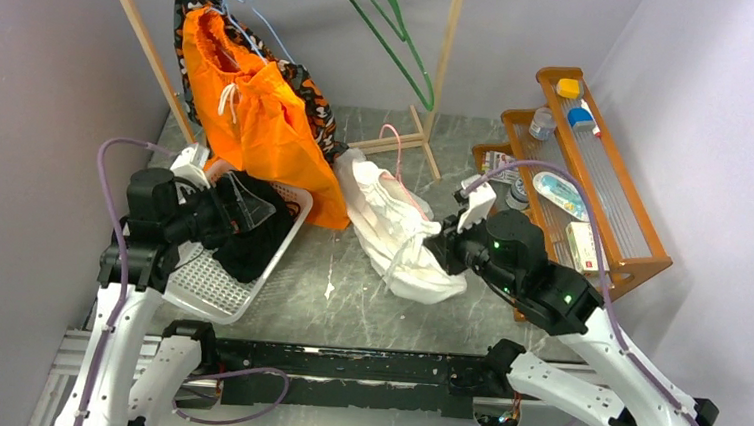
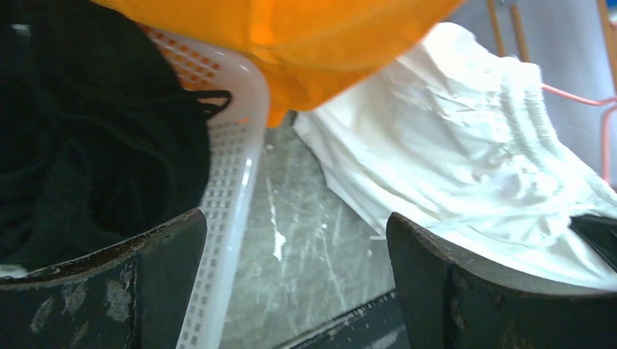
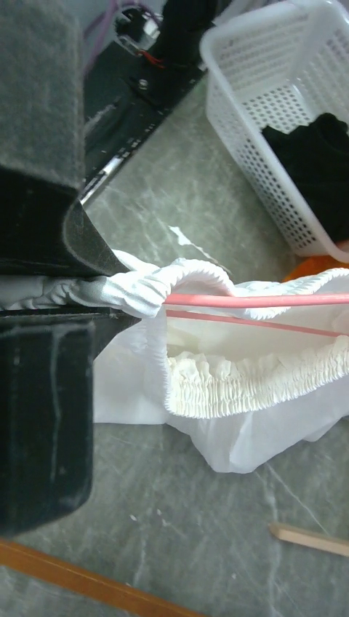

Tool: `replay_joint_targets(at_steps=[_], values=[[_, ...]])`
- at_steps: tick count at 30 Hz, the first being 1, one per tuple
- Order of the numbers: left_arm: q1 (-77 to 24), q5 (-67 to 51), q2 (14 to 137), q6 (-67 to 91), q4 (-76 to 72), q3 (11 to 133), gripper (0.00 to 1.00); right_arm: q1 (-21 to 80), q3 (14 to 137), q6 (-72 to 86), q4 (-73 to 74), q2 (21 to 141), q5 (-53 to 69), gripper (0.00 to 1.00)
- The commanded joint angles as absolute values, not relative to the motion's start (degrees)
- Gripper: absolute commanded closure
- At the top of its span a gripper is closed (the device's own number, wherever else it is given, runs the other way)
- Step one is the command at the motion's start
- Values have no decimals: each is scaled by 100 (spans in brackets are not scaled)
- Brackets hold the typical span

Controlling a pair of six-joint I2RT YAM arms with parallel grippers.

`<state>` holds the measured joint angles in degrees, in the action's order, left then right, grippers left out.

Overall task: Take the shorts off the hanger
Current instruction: Pick up the hanger from the clothes rod, then remove the shorts from the hanger.

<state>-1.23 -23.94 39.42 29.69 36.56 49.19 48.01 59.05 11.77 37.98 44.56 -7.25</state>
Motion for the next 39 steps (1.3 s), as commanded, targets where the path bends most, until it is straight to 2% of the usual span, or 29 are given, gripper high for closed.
replay_joint_targets(at_steps=[1,7,14,22,25,31,35,39], values=[[-149,-4000,4054,2935,2993,4851,4,4818,5864,1153,3940,3905,-175,100],[-299,-4470,4175,2829,2838,4898,4,4816,6447,376,4190,3564,114,100],[-633,-4160,4453,2672,2980,5064,5,4808,7395,-350,4898,3814,727,100],[-681,-3782,4357,2742,2904,5169,4,4818,6198,-385,4654,4289,1851,100],[-685,-3924,4336,2792,2882,5150,4,4813,6176,-576,4709,4720,1985,100],[-920,-4544,4643,2722,2851,5027,6,4811,5783,-811,3932,5002,2357,100],[-1882,-3529,5037,2556,3234,4815,8,4815,5576,-843,3606,5077,2259,100],[-2547,-2861,5018,3276,2636,4330,9,4812,5527,-805,3493,5181,2308,100]])
